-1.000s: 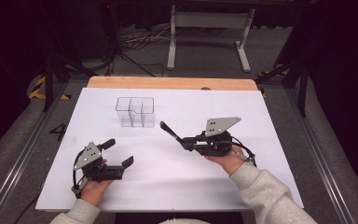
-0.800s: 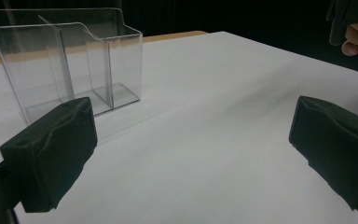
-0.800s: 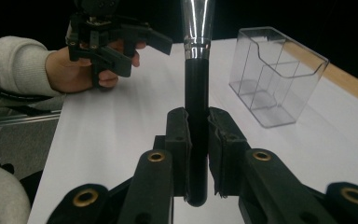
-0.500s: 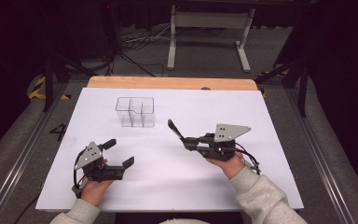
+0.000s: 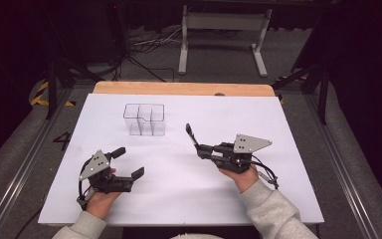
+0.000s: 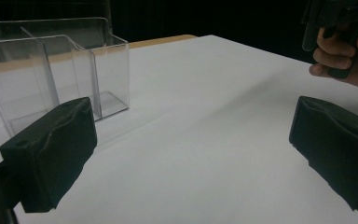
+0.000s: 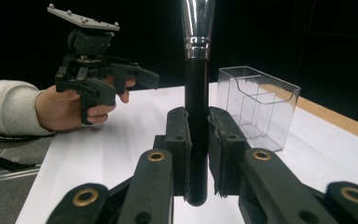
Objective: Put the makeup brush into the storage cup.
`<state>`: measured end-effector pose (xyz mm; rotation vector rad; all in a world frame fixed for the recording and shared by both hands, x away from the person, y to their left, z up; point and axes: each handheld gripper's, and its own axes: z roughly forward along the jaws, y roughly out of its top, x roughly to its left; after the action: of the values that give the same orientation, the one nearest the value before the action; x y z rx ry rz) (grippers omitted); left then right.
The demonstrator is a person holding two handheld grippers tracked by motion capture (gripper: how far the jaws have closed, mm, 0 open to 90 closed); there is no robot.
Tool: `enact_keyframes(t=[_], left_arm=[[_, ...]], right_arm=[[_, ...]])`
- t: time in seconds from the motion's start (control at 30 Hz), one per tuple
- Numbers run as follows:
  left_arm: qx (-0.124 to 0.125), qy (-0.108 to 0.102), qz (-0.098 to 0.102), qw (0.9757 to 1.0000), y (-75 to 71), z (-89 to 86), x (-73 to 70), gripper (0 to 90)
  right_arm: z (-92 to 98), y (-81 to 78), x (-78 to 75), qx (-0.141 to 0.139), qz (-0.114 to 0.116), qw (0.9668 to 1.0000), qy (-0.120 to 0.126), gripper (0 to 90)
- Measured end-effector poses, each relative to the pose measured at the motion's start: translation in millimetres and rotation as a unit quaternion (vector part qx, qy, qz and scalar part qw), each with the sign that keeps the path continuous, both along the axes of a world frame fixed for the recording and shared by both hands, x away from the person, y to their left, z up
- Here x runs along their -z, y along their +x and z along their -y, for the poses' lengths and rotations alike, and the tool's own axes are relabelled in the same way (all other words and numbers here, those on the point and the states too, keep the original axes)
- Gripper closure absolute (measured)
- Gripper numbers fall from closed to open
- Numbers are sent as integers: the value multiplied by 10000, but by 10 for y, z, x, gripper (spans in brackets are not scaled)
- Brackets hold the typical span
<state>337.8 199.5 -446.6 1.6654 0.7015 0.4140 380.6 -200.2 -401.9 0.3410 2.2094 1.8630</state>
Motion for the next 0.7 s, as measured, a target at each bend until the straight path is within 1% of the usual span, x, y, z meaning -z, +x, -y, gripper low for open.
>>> enact_keyframes(t=[0.03, 0.07, 0.13, 0.17, 0.27, 0.37, 0.53, 0.6, 0.7], left_arm=[[57, -18, -9, 10000, -2, 1, -4, 15], [57, -18, -9, 10000, -2, 1, -4, 15], [149, 2, 13, 9999, 1, 2, -20, 15], [189, -48, 9, 9998, 3, 9, -26, 16], [304, -40, -17, 9995, 14, 11, -67, 23], [356, -35, 31, 9994, 16, 16, -101, 24], [468, -77, -4, 9989, 22, 44, -166, 23], [537, -89, -51, 9985, 29, 73, -210, 22], [548, -69, -31, 9985, 32, 98, -254, 23]], right_arm=[[1, -2, 10, -5, 13, 10000, 46, 792], [0, -4, 16, 6, 29, 10000, 44, 792], [-7, -8, 27, 24, 47, 10000, 56, 792], [-11, -8, 35, 2, 45, 10000, 75, 792], [-19, -10, 52, 36, 59, 9999, 100, 792], [-18, -10, 57, 81, 46, 9999, 121, 792], [-22, -15, 53, 102, 80, 9999, 105, 792], [-20, -13, 48, 108, 92, 9998, 125, 792], [-17, -11, 46, 108, 82, 9998, 150, 792]])
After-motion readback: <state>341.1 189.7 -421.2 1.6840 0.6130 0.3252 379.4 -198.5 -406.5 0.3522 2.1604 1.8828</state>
